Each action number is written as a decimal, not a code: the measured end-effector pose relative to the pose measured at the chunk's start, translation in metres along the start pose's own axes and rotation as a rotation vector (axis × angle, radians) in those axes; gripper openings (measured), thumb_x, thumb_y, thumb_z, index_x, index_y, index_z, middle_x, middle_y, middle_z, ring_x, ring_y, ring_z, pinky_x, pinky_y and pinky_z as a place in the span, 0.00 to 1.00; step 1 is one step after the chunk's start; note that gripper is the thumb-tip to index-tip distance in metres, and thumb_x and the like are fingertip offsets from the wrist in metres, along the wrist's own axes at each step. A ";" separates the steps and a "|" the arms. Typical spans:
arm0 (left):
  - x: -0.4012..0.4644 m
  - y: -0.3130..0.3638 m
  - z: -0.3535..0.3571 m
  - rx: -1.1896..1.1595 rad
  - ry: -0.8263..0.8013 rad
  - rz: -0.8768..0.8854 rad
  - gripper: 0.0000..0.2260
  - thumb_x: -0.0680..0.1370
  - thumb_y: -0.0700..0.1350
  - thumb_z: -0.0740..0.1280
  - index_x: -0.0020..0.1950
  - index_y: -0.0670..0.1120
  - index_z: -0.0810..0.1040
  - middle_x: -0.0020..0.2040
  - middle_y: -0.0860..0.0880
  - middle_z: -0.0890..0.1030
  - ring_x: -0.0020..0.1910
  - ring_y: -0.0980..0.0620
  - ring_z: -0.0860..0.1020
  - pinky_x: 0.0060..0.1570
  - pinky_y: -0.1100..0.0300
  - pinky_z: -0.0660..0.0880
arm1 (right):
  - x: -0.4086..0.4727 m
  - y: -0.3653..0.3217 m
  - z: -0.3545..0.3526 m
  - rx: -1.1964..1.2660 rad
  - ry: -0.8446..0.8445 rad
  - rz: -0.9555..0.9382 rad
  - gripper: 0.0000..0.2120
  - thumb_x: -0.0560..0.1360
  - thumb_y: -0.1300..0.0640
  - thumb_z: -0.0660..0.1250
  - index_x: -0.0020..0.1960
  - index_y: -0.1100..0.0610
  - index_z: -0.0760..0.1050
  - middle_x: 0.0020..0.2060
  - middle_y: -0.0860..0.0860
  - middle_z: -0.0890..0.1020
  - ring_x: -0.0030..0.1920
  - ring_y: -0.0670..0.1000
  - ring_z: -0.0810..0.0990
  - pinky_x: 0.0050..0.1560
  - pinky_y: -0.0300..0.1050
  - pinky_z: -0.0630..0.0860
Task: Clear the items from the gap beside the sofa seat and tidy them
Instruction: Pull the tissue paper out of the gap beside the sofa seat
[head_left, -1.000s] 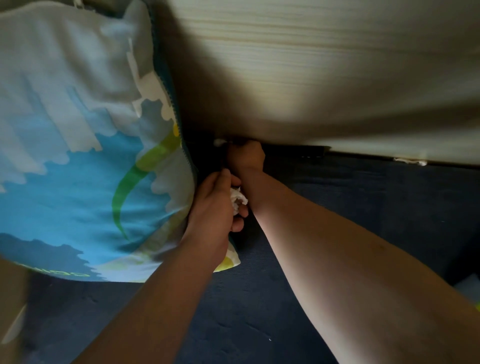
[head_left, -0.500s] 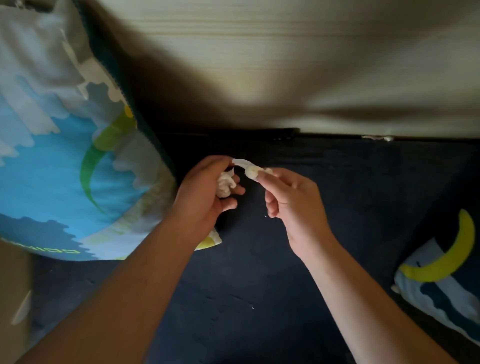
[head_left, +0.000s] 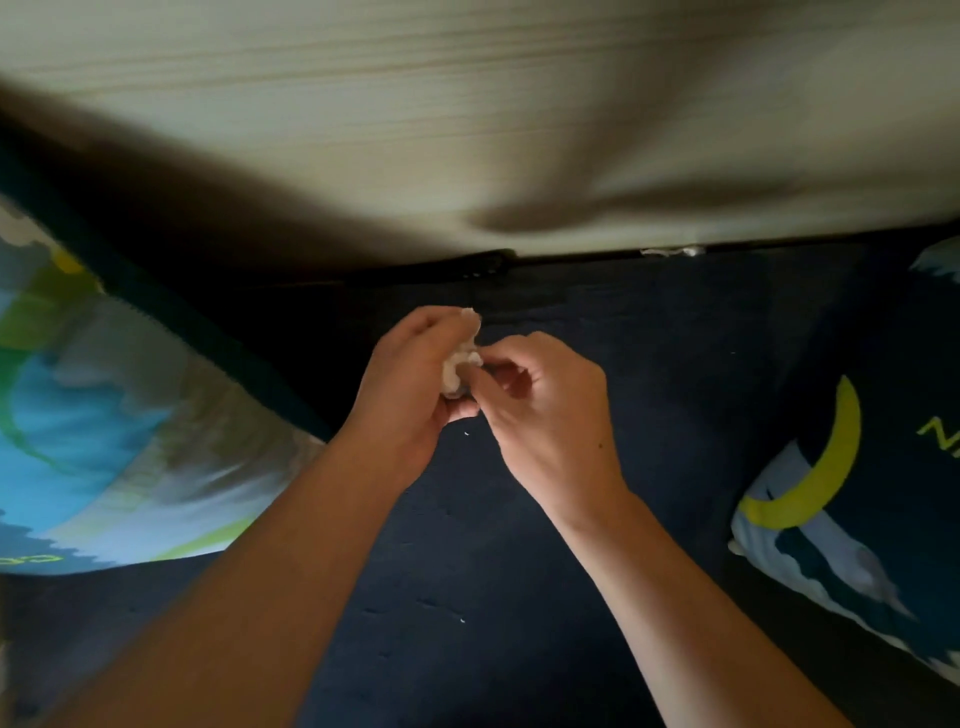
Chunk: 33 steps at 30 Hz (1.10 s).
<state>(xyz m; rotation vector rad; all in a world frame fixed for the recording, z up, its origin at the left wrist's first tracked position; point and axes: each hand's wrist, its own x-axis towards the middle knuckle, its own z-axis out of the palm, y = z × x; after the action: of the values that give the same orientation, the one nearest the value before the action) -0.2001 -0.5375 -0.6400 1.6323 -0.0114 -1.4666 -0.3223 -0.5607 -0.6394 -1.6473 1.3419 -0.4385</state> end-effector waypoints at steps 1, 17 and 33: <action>0.000 -0.001 0.003 0.013 -0.003 0.008 0.01 0.73 0.48 0.73 0.42 0.52 0.83 0.39 0.49 0.82 0.39 0.47 0.83 0.41 0.50 0.78 | 0.002 0.001 -0.001 0.068 -0.008 0.070 0.05 0.73 0.51 0.74 0.39 0.48 0.82 0.32 0.45 0.82 0.36 0.45 0.82 0.37 0.44 0.79; 0.017 -0.006 0.012 0.016 -0.011 -0.009 0.12 0.77 0.35 0.68 0.41 0.49 0.86 0.36 0.52 0.82 0.31 0.54 0.79 0.26 0.62 0.71 | 0.115 0.118 -0.077 0.339 0.237 0.583 0.31 0.80 0.57 0.69 0.79 0.51 0.61 0.35 0.53 0.87 0.24 0.46 0.82 0.23 0.38 0.76; 0.036 -0.015 0.079 0.033 -0.066 -0.134 0.14 0.78 0.35 0.65 0.40 0.49 0.86 0.35 0.50 0.82 0.30 0.53 0.79 0.25 0.61 0.69 | 0.162 0.136 -0.075 0.172 0.315 0.756 0.12 0.81 0.57 0.60 0.39 0.55 0.67 0.26 0.57 0.81 0.14 0.47 0.75 0.17 0.35 0.69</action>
<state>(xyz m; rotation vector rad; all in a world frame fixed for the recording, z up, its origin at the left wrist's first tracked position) -0.2602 -0.5958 -0.6669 1.6368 0.0380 -1.6298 -0.4011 -0.7342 -0.7578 -0.8508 1.9716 -0.3436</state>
